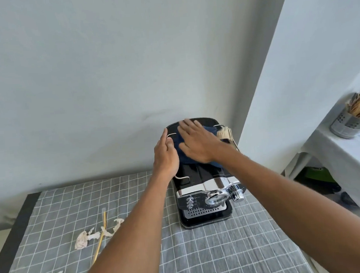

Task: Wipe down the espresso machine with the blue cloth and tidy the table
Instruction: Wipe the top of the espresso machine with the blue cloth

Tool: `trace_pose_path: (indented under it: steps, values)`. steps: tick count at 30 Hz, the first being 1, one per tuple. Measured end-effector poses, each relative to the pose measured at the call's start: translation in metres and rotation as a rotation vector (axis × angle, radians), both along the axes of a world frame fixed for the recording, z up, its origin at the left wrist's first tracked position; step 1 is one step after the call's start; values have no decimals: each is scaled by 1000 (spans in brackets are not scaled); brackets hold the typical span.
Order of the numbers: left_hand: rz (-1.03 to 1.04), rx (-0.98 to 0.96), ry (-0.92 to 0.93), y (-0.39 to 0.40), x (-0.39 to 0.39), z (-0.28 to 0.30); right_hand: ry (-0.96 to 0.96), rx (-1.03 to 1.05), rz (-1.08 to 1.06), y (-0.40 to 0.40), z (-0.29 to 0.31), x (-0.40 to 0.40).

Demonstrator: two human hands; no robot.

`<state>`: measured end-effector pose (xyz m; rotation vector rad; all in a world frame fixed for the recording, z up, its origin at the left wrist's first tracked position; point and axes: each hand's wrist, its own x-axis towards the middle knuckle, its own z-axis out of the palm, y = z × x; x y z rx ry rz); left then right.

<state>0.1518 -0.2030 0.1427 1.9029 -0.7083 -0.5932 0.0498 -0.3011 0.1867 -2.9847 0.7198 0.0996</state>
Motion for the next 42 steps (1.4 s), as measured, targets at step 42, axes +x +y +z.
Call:
trace_pose_path:
  steps: [42]
  values:
    - [27,-50,25,0,-1,1,-51,62,-163,3,-7,-15]
